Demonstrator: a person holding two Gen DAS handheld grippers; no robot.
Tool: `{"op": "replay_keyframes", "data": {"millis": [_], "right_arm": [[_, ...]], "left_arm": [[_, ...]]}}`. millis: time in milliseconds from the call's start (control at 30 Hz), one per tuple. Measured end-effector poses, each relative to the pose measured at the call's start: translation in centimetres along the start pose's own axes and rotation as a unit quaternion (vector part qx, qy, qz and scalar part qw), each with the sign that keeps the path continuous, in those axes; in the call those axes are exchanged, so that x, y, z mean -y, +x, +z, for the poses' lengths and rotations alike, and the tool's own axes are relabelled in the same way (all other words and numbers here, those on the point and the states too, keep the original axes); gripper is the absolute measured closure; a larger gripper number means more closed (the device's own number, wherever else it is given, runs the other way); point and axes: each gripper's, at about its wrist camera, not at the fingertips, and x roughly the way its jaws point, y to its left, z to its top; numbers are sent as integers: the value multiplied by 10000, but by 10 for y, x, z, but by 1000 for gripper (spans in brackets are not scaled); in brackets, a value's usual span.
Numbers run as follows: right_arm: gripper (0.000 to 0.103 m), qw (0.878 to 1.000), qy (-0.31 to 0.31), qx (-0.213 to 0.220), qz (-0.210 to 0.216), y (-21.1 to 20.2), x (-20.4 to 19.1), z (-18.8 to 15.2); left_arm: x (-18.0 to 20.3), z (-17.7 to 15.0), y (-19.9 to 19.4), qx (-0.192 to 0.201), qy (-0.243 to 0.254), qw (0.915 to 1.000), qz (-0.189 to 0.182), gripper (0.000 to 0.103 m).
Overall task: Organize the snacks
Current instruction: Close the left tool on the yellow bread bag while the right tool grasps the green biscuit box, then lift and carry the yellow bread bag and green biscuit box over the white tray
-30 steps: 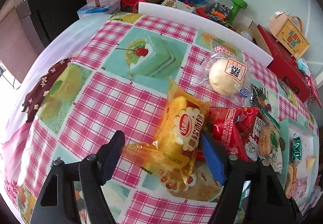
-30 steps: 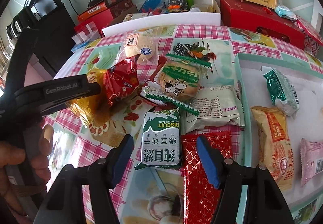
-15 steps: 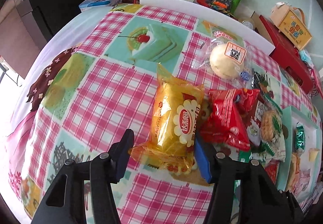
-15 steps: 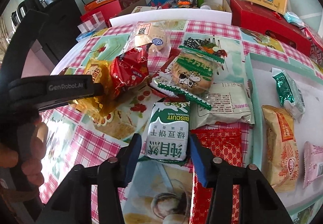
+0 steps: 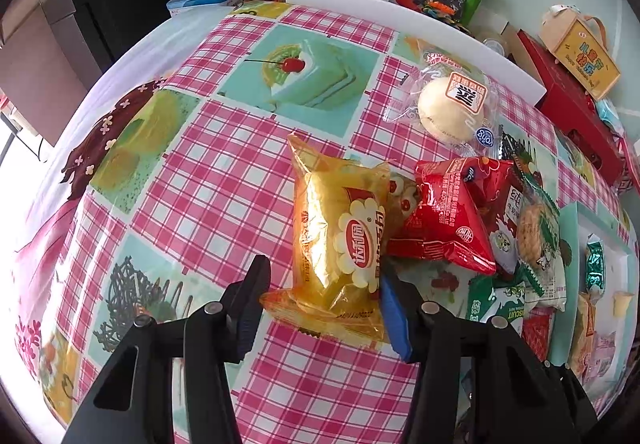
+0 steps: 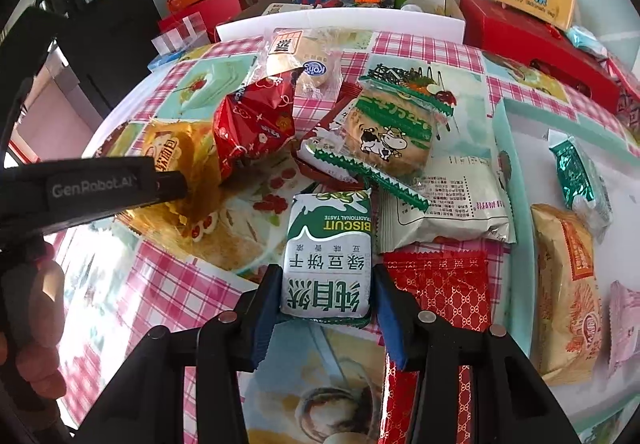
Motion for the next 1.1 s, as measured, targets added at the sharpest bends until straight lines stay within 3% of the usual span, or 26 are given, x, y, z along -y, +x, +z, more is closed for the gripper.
{"op": "replay_keyframes", "data": {"millis": [533, 867, 933, 1000, 1100], "right_arm": [[60, 9996, -85, 267, -44, -18, 1, 5], [61, 9980, 19, 626, 98, -47, 4, 9], [62, 9975, 37, 689, 127, -52, 4, 10], [79, 9968, 32, 783, 152, -58, 5, 11], [79, 9966, 13, 809, 171, -62, 6, 11]], "left_arm": [[-2, 11, -8, 164, -164, 9997, -9, 61], [0, 10, -43, 585, -144, 9980, -164, 61], [1, 10, -51, 663, -140, 9975, -203, 61], [2, 9, -59, 750, -138, 9967, -259, 61], [6, 8, -68, 880, -93, 9957, -266, 61]]}}
